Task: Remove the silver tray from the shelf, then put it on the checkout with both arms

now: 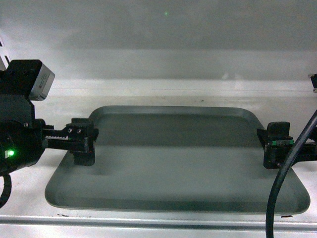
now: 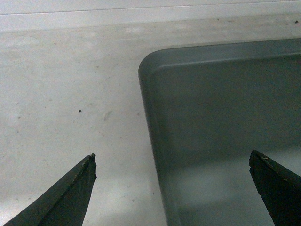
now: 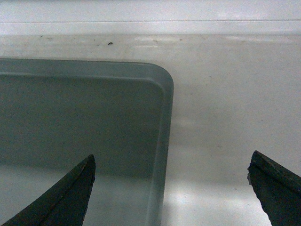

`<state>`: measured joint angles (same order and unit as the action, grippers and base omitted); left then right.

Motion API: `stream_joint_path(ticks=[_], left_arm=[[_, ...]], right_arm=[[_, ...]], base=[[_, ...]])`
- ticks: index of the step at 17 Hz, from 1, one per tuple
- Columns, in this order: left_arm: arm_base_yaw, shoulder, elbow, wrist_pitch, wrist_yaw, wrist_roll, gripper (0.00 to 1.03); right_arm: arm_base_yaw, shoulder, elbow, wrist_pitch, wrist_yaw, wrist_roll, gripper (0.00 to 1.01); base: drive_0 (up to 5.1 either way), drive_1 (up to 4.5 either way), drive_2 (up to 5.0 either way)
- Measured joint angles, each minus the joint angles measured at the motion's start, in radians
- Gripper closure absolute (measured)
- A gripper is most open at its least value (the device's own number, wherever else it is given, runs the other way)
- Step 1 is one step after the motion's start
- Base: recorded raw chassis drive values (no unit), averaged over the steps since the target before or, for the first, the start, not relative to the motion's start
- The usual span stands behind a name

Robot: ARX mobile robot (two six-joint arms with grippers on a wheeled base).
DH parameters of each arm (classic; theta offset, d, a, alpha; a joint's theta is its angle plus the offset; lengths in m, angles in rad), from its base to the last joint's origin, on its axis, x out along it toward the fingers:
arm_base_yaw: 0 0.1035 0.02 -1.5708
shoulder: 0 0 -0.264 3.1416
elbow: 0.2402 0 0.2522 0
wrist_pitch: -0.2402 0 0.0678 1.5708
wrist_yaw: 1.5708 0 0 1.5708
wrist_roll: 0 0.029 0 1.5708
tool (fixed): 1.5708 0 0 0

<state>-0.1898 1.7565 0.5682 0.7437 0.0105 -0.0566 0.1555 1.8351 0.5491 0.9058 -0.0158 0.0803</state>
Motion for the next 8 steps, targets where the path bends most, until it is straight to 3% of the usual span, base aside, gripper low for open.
stream_joint_path(ticks=[4,8], left_arm=[[-0.003,0.08,0.054,-0.056,0.008,-0.017,0.05],[-0.004,0.107,0.071,-0.071,0.016,-0.025,0.05]], right_arm=[[-0.006,0.014,0.037,-0.091,-0.007,0.023,0.03],[-0.005,0.014,0.055,-0.179,0.009,0.024,0.03]], base=[[0.0,0.0,0.0],[0.0,0.0,0.0]])
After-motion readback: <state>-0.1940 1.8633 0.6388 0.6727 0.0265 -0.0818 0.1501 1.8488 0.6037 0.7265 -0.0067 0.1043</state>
